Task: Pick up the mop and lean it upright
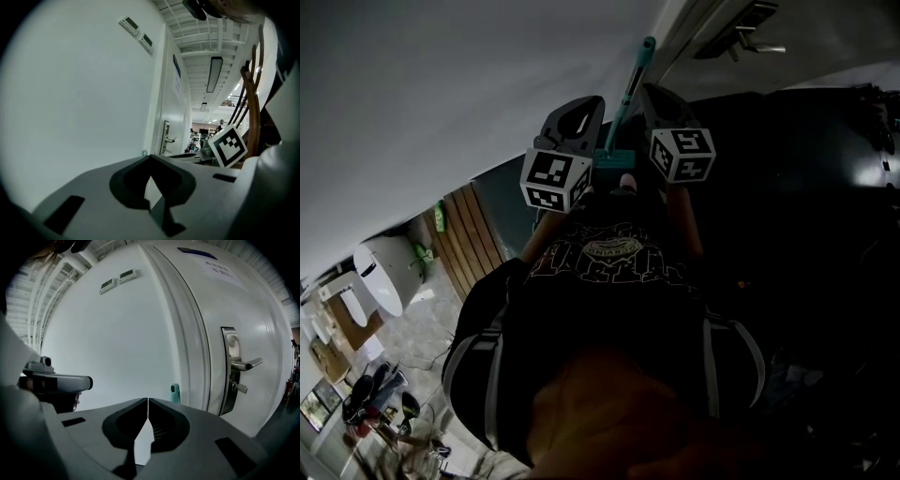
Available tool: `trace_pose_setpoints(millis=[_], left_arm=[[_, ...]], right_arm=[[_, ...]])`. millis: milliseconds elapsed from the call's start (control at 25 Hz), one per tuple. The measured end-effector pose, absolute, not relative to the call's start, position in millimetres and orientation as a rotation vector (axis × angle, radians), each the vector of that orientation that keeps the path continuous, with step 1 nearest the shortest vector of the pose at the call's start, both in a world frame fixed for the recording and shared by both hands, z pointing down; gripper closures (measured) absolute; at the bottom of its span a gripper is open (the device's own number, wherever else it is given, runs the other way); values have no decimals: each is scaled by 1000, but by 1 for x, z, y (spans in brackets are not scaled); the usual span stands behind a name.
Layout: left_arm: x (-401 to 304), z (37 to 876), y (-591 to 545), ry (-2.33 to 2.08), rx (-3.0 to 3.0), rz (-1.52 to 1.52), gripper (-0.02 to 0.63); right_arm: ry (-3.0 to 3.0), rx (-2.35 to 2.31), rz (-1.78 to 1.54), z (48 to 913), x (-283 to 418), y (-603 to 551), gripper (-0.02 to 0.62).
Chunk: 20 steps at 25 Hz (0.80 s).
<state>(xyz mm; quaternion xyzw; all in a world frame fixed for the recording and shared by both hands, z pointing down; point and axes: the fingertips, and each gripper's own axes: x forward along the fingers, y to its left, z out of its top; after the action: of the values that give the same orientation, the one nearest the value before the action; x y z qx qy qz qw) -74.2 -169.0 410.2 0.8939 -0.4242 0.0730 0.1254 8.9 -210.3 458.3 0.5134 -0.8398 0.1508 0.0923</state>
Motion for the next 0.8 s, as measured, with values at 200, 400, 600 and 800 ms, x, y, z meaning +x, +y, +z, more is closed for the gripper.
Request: trace_pose_setpoints(millis=[200, 400, 600, 800], left_arm=[[-67, 410, -181, -1288, 2569, 203, 558], [-72, 410, -188, -1349, 2532, 211, 558], [-78, 410, -194, -1401, 2502, 217, 558], [-81, 412, -201, -1439, 2483, 229, 558]], right_arm=[[-2475, 1488, 461, 479, 21, -236, 575], [-2464, 1445, 474, 490, 20, -255, 574], [-2441, 1397, 505, 507, 16, -270, 513], [-2400, 1422, 521, 521, 21, -286, 490]])
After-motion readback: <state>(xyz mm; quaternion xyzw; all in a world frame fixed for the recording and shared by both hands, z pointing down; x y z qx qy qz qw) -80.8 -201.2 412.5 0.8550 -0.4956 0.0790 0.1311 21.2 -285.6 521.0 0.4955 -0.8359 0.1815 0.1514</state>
